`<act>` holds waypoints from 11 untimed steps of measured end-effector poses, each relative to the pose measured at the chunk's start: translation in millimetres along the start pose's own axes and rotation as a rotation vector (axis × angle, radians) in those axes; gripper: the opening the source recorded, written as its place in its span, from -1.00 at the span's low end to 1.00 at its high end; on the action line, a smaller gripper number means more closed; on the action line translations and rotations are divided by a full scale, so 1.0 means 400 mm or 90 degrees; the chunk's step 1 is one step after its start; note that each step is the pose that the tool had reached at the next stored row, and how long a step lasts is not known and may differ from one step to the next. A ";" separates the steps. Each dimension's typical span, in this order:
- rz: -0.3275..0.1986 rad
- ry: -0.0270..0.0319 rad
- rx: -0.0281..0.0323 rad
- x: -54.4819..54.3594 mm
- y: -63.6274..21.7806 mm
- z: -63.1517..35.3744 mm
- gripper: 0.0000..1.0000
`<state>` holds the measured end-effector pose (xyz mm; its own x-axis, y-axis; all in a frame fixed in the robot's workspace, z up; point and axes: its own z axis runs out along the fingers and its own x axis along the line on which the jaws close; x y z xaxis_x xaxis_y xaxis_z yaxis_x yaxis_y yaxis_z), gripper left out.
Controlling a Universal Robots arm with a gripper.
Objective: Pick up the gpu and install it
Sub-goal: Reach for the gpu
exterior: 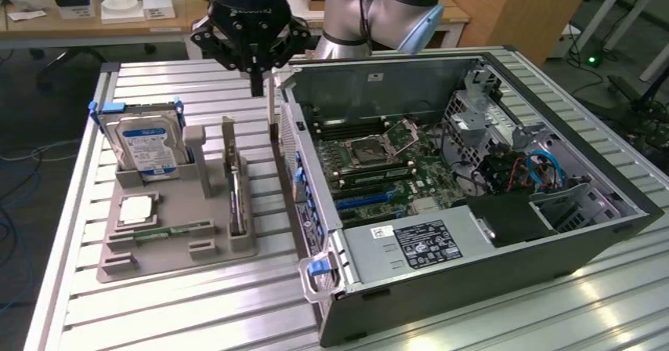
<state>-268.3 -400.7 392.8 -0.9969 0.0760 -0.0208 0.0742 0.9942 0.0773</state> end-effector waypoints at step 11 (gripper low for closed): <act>0.000 -0.0001 0.0009 0.073 -0.007 -0.002 -0.80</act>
<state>-297.7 -401.4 392.7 -0.9969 0.0759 -0.0210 0.0742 0.9944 0.0759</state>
